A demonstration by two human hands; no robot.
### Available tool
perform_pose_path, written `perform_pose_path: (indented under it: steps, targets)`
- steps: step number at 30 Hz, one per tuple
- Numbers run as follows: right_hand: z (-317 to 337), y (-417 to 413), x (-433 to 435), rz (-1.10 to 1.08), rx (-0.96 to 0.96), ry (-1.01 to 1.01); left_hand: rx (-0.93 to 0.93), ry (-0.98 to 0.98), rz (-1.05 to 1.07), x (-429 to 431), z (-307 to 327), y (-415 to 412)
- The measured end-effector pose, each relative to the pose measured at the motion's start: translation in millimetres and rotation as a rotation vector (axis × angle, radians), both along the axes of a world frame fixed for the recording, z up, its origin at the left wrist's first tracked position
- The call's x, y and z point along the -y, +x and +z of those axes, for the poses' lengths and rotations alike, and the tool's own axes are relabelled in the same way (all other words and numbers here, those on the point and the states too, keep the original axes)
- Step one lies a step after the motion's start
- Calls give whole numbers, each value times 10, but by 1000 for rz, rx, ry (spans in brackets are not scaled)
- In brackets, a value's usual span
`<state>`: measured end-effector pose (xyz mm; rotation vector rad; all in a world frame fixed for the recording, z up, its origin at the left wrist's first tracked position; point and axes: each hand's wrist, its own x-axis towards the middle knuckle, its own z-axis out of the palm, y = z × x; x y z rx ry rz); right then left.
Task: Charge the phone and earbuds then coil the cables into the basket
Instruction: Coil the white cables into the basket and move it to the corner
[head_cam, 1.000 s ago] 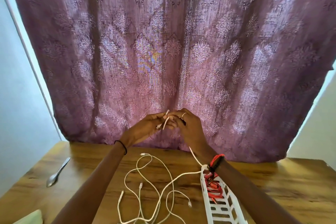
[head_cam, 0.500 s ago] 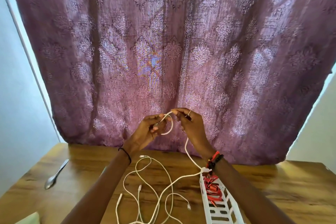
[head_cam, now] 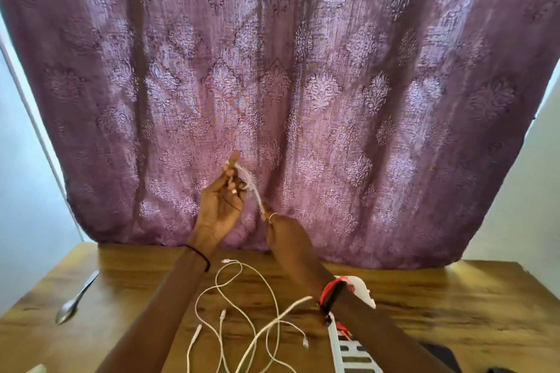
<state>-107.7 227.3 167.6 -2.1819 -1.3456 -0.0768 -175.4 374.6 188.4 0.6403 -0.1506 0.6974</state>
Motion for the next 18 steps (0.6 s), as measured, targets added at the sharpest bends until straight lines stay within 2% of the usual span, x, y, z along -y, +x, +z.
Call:
perform_pose_path:
  steps: [4,6,8,11,16,18]
  targets:
    - [68,-289,64,125,164,-138,-76,71,173,-69,150,17]
    - [112,-356,59,159,200,-133,-214,307,366,-1,216,34]
    - [183,-380,68,179,204,-115,-372,632,527,79,217,44]
    - [340,-347,122,192,175,-62,-552,945,603,96,113,48]
    - [557,-80,208,98,150,-29,-693,1092,628,-82,-86,-2]
    - [619,29,212,107,96,19,-679,1120,574,-47,-106,-18]
